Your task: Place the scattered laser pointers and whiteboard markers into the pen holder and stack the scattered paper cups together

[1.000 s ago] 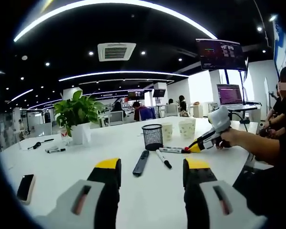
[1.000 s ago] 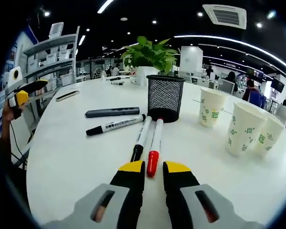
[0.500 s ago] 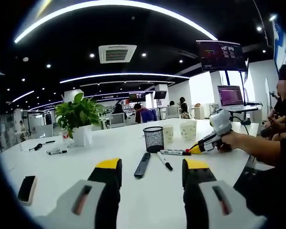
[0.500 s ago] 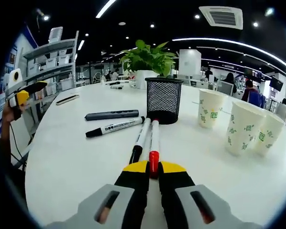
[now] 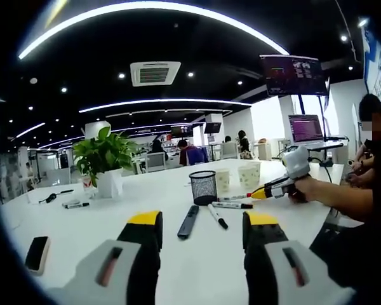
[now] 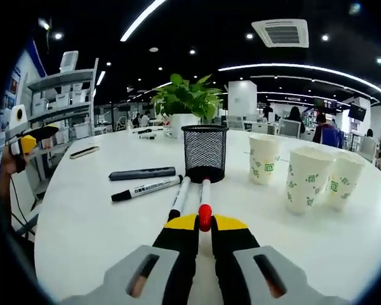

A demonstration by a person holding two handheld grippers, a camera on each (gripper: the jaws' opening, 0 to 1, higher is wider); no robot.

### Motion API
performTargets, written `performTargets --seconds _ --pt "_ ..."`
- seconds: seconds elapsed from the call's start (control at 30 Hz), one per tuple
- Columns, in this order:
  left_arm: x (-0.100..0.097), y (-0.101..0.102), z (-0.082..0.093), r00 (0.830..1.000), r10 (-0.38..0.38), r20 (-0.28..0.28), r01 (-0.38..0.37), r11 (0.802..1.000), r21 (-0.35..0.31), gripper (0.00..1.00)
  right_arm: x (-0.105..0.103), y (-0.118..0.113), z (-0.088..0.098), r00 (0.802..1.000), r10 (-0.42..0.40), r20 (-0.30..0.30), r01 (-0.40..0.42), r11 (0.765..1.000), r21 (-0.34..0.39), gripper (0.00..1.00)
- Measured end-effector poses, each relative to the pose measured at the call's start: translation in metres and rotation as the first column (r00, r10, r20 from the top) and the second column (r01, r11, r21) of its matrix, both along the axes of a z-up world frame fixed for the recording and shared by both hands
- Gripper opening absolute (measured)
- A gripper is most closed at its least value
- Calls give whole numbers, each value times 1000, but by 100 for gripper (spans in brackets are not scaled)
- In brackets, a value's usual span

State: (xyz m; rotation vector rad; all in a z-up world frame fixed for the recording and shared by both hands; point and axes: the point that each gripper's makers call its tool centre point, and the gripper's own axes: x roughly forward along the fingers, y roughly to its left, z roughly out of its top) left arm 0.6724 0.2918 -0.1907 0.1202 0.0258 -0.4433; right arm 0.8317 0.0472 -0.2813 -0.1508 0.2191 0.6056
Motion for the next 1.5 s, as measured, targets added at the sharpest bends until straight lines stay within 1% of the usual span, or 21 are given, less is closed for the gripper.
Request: performTargets --seconds 0.13,0.37,0.5,0.63,0.8,1.0,1.07,1.1,1.2,1.27,1.37,1.5 --pt "-1 -1 3 1000 -5 8 5 1000 -1 52 -3 0 10 999 -11 53 10 1000 18 11" --pt "2 -2 -4 1000 -7 -15 7 1000 0 52 -5 6 11 998 12 61 -14 1000 26 11" --pt "1 -4 -5 1000 -12 -18 12 1000 4 52 -2 4 13 998 8 59 -11 999 52 11" --pt "2 -4 -6 1000 -13 -21 13 1000 3 52 1 -1 13 999 -6 44 3 996 87 11" --pt "2 -3 -7 1000 -12 -24 12 1000 1 52 2 -1 15 999 -5 50 0 996 92 11" --pt "2 -4 -8 1000 -14 -26 14 1000 4 52 1 -3 27 992 -17 126 7 997 75 10" --pt "2 -5 -8 1000 -14 -26 14 1000 3 52 -1 -3 32 989 -19 146 7 996 84 10" --pt "2 -5 -8 1000 -14 -27 14 1000 3 52 -1 -3 33 988 -19 152 6 996 86 5" --pt "2 -5 -9 999 -14 -29 14 1000 4 52 0 -3 37 985 -19 169 3 996 91 5" --pt "2 -4 -9 1000 -13 -29 13 1000 4 52 2 -3 32 988 -18 152 6 997 81 5" --pt "1 -4 -7 1000 -11 -22 11 1000 3 52 5 -2 29 991 -6 135 -7 996 91 5" --pt "1 -4 -8 1000 -11 -24 11 1000 5 52 4 -1 27 993 -1 121 -10 996 88 5"
